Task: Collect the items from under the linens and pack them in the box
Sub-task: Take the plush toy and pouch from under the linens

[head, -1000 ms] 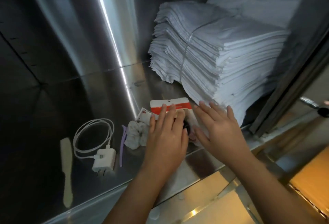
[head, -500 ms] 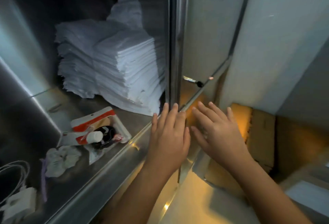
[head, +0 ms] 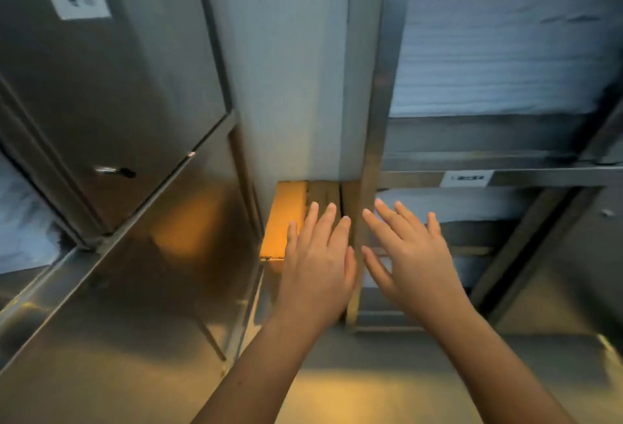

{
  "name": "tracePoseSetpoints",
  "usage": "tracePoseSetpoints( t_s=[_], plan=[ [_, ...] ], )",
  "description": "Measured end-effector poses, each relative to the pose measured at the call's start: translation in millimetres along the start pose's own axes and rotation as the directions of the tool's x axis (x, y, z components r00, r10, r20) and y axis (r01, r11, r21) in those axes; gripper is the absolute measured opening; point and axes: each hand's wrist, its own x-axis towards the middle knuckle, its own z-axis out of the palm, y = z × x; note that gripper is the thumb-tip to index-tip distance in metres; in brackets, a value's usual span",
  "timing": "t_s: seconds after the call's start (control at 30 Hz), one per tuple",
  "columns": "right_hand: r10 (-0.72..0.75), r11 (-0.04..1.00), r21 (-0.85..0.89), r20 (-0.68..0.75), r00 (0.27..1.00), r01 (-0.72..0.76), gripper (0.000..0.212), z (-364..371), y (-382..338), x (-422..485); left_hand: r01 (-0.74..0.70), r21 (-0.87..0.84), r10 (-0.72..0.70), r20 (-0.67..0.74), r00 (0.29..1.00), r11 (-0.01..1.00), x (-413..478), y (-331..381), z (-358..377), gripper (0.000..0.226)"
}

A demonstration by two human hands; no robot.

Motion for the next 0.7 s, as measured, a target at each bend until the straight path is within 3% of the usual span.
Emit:
tracePoseSetpoints(
  t_s=[0.3, 0.7],
  plan=[
    [0.3, 0.927, -0.21, -0.077, 0.951, -0.31, 0.054, -76.5, 124.5, -92.9, -0.271, -0.196, 0.293, 0.095, 0.951, 0.943, 23.0, 149.3, 65.0, 0.038],
    [0.645, 0.623, -0.371, -0.255, 0.72, -0.689, 0.05, -149.5, 221.7, -189.3, -0.555, -0.504, 0.639, -0.007, 0.769, 0.662, 43.5, 313.5, 131.3, 0.036]
  ],
)
